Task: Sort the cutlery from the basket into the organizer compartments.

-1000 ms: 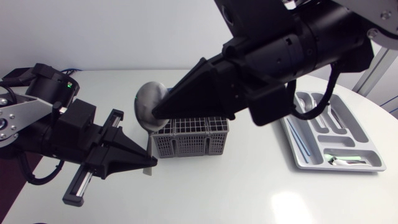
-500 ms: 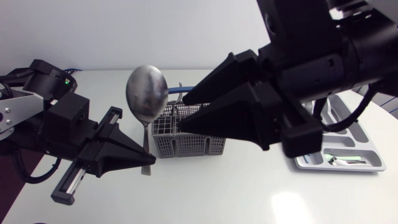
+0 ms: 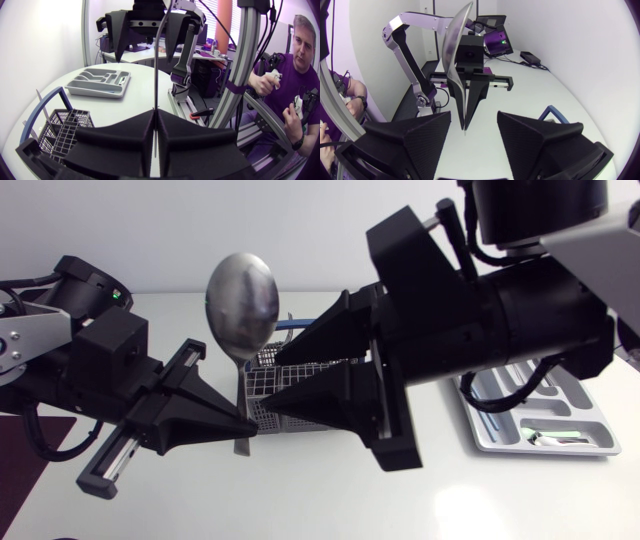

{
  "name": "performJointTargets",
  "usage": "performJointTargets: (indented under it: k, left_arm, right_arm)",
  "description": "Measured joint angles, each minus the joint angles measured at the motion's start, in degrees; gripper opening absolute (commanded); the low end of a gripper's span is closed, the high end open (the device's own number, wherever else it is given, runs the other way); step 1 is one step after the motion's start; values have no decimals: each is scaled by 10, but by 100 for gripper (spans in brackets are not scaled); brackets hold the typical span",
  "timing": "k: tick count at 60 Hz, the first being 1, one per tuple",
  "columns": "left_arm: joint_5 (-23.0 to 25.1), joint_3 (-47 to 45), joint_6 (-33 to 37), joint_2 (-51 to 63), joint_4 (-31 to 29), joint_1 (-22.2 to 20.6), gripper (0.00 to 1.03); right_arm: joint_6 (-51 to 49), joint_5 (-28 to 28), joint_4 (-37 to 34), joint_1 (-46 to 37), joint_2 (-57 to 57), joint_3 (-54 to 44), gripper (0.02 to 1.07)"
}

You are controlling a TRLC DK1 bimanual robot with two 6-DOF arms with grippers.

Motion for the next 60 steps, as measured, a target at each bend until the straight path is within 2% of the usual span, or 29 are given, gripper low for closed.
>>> performJointTargets:
  k: [7, 18, 23, 26, 37, 41, 60]
  left_arm:
    - [0, 0, 0, 0, 0, 0, 3]
    - [0, 0, 0, 1, 0, 0, 3]
    - [0, 0, 0, 7, 2, 0, 3]
    - [0, 0, 0, 10, 5, 0, 3]
    - [0, 0, 0, 12, 7, 1, 3]
    - [0, 0, 0, 12, 7, 1, 3]
    - [-5, 0, -2, 14, 22, 2, 3]
  right_arm:
    - [2, 15, 13, 14, 10, -3, 48]
    - [10, 31, 33, 33, 19, -3, 46]
    - [11, 35, 37, 38, 23, -3, 38]
    - [13, 37, 40, 40, 24, -3, 37]
    - [15, 40, 45, 41, 26, -3, 18]
    - [15, 40, 45, 41, 28, -3, 8]
    - [17, 37, 45, 44, 35, -3, 8]
